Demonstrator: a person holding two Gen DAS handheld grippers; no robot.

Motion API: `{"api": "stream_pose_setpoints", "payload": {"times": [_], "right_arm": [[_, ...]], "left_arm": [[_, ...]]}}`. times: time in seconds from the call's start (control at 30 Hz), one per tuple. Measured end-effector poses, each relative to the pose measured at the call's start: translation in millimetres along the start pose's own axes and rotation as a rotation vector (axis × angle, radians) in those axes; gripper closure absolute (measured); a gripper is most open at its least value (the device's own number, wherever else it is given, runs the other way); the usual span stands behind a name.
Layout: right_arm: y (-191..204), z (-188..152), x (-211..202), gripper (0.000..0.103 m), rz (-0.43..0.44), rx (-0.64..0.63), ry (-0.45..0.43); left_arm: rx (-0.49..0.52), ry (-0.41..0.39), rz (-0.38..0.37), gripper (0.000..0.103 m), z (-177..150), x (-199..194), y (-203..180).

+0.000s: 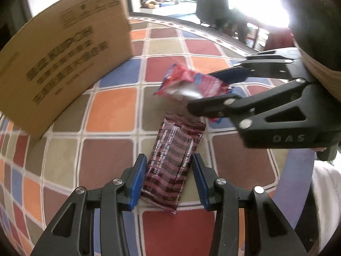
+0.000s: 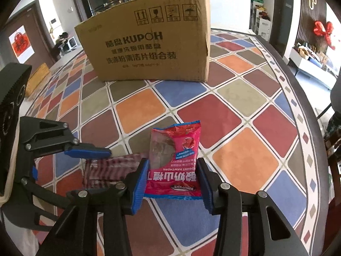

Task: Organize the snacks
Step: 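Grasp the dark red striped bar with the left tool while the right tool grasps the red hawthorn bag, then lift the bar and hawthorn bag and carry both over the box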

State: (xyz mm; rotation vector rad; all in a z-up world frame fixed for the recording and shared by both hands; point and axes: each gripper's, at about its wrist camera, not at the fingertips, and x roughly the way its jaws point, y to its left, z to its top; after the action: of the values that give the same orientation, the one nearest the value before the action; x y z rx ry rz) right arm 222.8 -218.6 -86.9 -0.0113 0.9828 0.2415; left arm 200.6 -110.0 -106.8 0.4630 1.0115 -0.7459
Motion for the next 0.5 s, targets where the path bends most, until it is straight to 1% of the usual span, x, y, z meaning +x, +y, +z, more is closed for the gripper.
{"api": "stream_pose_setpoints", "payload": {"times": [0.13, 0.2, 0.4, 0.5], "right_arm": [[5, 1, -4, 0.057, -0.012, -0.008, -0.024], [6, 2, -6, 0.057, -0.011, -0.005, -0.031], [7, 3, -9, 0.057, 0.008, 0.033, -0.048], [9, 4, -13, 0.057, 0.007, 0.037, -0.063]], "left_arm": [[-0.066, -0.012, 0.029, 0.06, -6, -6, 5], [-0.115, -0.031, 0.04, 0.06, -8, -12, 9], [-0.224, -0.105, 0.086, 0.06, -9, -30, 18], [-0.254, -0.142, 0.107, 0.06, -7, -38, 21]]}}
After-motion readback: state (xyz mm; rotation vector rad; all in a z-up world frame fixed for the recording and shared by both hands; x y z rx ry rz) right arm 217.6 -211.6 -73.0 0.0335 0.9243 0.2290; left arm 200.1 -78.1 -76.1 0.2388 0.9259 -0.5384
